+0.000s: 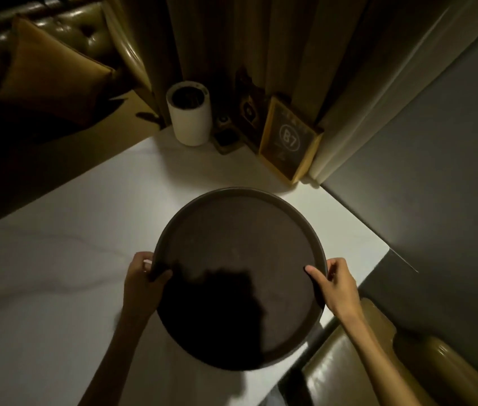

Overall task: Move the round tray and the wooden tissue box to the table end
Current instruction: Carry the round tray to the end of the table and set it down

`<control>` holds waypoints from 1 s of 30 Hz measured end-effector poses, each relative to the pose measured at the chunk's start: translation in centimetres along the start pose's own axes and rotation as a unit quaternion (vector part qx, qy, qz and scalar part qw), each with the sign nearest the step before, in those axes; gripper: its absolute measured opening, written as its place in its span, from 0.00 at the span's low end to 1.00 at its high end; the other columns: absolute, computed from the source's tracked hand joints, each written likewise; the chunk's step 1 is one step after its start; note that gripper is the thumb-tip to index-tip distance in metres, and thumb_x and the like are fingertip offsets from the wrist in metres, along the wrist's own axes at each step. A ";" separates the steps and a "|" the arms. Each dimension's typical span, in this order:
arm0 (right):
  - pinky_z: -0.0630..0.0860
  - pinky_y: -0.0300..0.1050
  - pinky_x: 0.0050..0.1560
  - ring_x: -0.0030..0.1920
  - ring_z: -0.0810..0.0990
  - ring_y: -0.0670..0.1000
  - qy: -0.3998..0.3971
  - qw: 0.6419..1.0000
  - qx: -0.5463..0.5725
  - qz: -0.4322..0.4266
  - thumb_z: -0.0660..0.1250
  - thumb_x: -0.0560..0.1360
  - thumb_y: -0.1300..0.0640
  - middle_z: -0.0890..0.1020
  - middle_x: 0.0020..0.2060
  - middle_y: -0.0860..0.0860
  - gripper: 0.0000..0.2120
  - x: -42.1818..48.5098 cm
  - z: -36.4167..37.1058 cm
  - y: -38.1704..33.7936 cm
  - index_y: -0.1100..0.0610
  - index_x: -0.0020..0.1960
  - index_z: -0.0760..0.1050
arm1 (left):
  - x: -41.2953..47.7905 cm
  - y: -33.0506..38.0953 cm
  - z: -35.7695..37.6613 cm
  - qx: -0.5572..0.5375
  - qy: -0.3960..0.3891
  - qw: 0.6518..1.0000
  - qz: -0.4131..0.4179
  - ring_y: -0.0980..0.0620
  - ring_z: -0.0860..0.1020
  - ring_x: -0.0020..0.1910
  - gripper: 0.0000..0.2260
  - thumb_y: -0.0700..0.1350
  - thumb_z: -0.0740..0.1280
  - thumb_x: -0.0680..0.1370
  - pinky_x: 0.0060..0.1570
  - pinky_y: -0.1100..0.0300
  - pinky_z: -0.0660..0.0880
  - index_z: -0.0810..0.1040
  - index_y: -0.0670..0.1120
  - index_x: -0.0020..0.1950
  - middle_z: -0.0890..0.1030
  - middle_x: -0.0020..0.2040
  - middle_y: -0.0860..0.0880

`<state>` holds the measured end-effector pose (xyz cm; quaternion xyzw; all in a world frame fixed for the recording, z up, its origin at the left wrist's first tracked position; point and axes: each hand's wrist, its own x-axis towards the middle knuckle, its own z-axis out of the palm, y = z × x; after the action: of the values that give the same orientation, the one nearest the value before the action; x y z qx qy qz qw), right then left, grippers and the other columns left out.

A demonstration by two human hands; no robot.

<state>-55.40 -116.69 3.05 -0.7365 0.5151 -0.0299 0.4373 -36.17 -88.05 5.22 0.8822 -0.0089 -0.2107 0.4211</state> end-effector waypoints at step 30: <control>0.66 0.45 0.31 0.34 0.73 0.49 0.101 0.985 -0.107 -0.093 0.65 0.74 0.39 0.74 0.35 0.48 0.19 17.7 13.8 0.6 0.54 0.43 0.66 | 24.7 -4.2 10.9 0.165 0.119 0.967 0.154 0.45 0.71 0.48 0.15 0.40 0.65 0.79 0.51 0.52 0.69 0.76 0.44 0.66 0.71 0.49 0.44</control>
<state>-40.73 -122.22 -13.02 -0.8167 0.4865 -0.0894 0.2972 -18.43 -98.17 -12.99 0.9461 -0.1289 -0.0323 0.2953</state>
